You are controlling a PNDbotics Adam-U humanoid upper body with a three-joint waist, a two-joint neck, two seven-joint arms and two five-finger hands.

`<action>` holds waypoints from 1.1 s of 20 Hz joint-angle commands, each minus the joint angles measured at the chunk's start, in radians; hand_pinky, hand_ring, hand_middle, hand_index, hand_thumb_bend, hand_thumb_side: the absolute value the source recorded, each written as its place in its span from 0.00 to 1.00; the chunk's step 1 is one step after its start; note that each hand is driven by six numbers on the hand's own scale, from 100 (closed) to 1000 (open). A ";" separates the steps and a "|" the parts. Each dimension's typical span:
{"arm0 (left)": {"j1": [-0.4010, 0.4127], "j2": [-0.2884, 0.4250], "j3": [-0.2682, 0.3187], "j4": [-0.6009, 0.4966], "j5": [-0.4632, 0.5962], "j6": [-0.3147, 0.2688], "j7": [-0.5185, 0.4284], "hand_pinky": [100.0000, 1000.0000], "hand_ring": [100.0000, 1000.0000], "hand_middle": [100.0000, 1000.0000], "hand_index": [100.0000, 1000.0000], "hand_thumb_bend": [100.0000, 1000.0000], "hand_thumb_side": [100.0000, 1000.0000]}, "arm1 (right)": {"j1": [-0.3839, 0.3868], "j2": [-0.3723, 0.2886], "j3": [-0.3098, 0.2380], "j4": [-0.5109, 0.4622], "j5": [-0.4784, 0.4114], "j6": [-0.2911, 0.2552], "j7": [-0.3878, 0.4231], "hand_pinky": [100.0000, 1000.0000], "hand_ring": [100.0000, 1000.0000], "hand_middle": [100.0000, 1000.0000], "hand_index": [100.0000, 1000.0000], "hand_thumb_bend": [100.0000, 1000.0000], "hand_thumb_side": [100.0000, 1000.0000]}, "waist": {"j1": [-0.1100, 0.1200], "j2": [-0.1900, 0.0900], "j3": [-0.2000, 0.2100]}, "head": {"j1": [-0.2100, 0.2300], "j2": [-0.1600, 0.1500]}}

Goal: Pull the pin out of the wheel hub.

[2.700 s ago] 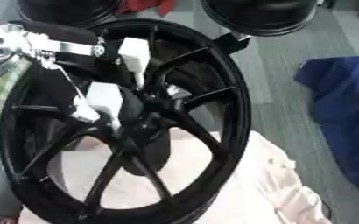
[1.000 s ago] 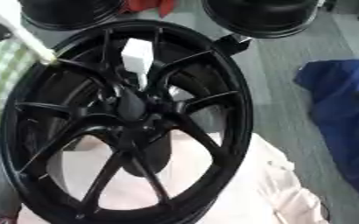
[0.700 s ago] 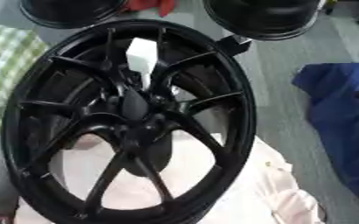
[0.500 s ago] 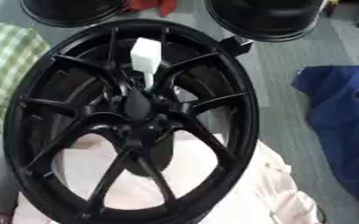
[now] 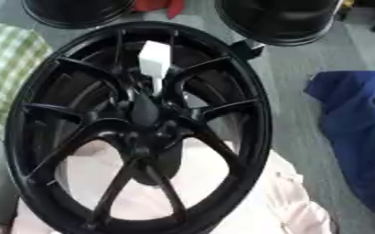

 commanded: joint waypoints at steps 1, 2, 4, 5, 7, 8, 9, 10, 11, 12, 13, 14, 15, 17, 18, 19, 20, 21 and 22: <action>-0.011 0.022 0.027 -0.003 -0.004 -0.010 -0.010 0.88 0.86 0.79 0.89 0.58 0.60 | -0.002 -0.016 -0.013 -0.018 -0.005 -0.005 -0.001 0.70 0.57 0.47 0.69 0.21 0.24 | 0.001 -0.020 0.002 | 0.001 -0.012; -0.013 0.020 0.032 -0.008 0.003 -0.004 -0.002 0.87 0.81 0.73 0.84 0.43 0.60 | -0.002 -0.016 -0.014 -0.018 -0.005 -0.005 -0.002 0.70 0.57 0.47 0.69 0.21 0.24 | 0.000 -0.020 0.003 | 0.001 -0.012; -0.021 0.000 0.062 -0.054 0.072 0.013 0.059 0.86 0.73 0.62 0.77 0.24 0.56 | -0.001 -0.016 -0.014 -0.018 -0.006 -0.008 -0.002 0.70 0.57 0.47 0.69 0.21 0.24 | -0.002 -0.020 0.007 | 0.000 -0.011; -0.022 -0.012 0.078 -0.092 0.128 0.016 0.105 0.85 0.70 0.58 0.74 0.14 0.53 | 0.000 -0.016 -0.015 -0.018 -0.005 -0.009 -0.003 0.70 0.57 0.47 0.69 0.21 0.24 | -0.004 -0.020 0.008 | -0.001 -0.010; -0.016 -0.044 0.109 -0.184 0.251 0.011 0.209 0.84 0.65 0.54 0.73 0.04 0.50 | 0.000 -0.015 -0.016 -0.018 -0.005 -0.012 -0.004 0.70 0.57 0.47 0.69 0.21 0.24 | -0.005 -0.020 0.011 | -0.001 -0.010; -0.009 -0.065 0.126 -0.236 0.320 0.003 0.269 0.84 0.63 0.53 0.72 0.02 0.49 | 0.000 -0.015 -0.017 -0.018 -0.005 -0.013 -0.005 0.70 0.57 0.47 0.69 0.21 0.24 | -0.006 -0.019 0.013 | -0.002 -0.010; 0.000 -0.095 0.143 -0.292 0.385 -0.005 0.338 0.84 0.63 0.53 0.73 0.00 0.47 | 0.000 -0.013 -0.018 -0.018 -0.005 -0.014 -0.006 0.70 0.57 0.47 0.69 0.21 0.24 | -0.008 -0.018 0.014 | -0.003 -0.011; 0.014 -0.126 0.157 -0.350 0.439 -0.014 0.411 0.84 0.63 0.53 0.72 0.00 0.45 | -0.001 -0.012 -0.018 -0.018 -0.006 -0.015 -0.007 0.70 0.57 0.47 0.69 0.21 0.24 | -0.009 -0.017 0.016 | -0.005 -0.013; 0.032 -0.163 0.169 -0.410 0.483 -0.025 0.483 0.84 0.63 0.54 0.73 0.01 0.45 | -0.003 -0.012 -0.017 -0.018 -0.007 -0.016 -0.007 0.70 0.57 0.47 0.69 0.21 0.24 | -0.011 -0.016 0.016 | -0.005 -0.015; 0.050 -0.195 0.177 -0.463 0.515 -0.031 0.542 0.84 0.63 0.54 0.72 0.02 0.45 | -0.004 -0.012 -0.016 -0.018 -0.008 -0.017 -0.007 0.70 0.57 0.47 0.69 0.21 0.24 | -0.013 -0.016 0.016 | -0.006 -0.016; 0.066 -0.234 0.186 -0.511 0.540 -0.042 0.590 0.84 0.64 0.54 0.73 0.04 0.45 | -0.005 -0.012 -0.016 -0.018 -0.008 -0.019 -0.006 0.70 0.57 0.47 0.69 0.21 0.23 | -0.016 -0.015 0.015 | -0.007 -0.018; 0.081 -0.272 0.195 -0.539 0.556 -0.065 0.627 0.84 0.64 0.54 0.73 0.06 0.44 | -0.006 -0.012 -0.016 -0.018 -0.009 -0.022 -0.006 0.70 0.57 0.47 0.69 0.21 0.23 | -0.018 -0.014 0.015 | -0.008 -0.018; 0.099 -0.310 0.204 -0.553 0.563 -0.093 0.657 0.85 0.64 0.55 0.73 0.07 0.44 | -0.007 -0.013 -0.016 -0.018 -0.009 -0.026 -0.005 0.70 0.57 0.47 0.69 0.21 0.23 | -0.021 -0.014 0.014 | -0.008 -0.020; 0.134 -0.373 0.219 -0.562 0.568 -0.146 0.694 0.85 0.65 0.55 0.74 0.08 0.44 | -0.008 -0.013 -0.016 -0.018 -0.011 -0.032 -0.004 0.70 0.57 0.47 0.69 0.21 0.23 | -0.027 -0.012 0.012 | -0.008 -0.023; 0.155 -0.406 0.229 -0.564 0.570 -0.173 0.709 0.85 0.65 0.56 0.74 0.09 0.45 | -0.009 -0.012 -0.017 -0.018 -0.011 -0.035 -0.004 0.70 0.57 0.47 0.69 0.21 0.23 | -0.029 -0.012 0.012 | -0.007 -0.025; 0.177 -0.434 0.239 -0.565 0.570 -0.197 0.721 0.85 0.66 0.57 0.75 0.09 0.45 | -0.009 -0.010 -0.017 -0.018 -0.011 -0.037 -0.004 0.70 0.57 0.47 0.69 0.22 0.23 | -0.032 -0.010 0.012 | -0.007 -0.028; 0.201 -0.457 0.247 -0.565 0.566 -0.219 0.732 0.86 0.67 0.57 0.76 0.10 0.45 | -0.010 -0.008 -0.018 -0.018 -0.012 -0.038 -0.005 0.70 0.57 0.47 0.69 0.22 0.23 | -0.034 -0.009 0.011 | -0.007 -0.030; 0.224 -0.475 0.254 -0.565 0.560 -0.237 0.741 0.86 0.67 0.59 0.77 0.10 0.46 | -0.010 -0.006 -0.018 -0.018 -0.012 -0.039 -0.005 0.70 0.57 0.47 0.69 0.22 0.23 | -0.037 -0.008 0.011 | -0.006 -0.033; 0.241 -0.487 0.258 -0.565 0.555 -0.252 0.747 0.86 0.67 0.59 0.77 0.10 0.46 | -0.010 -0.005 -0.018 -0.018 -0.012 -0.040 -0.005 0.70 0.57 0.47 0.69 0.22 0.23 | -0.038 -0.007 0.010 | -0.006 -0.034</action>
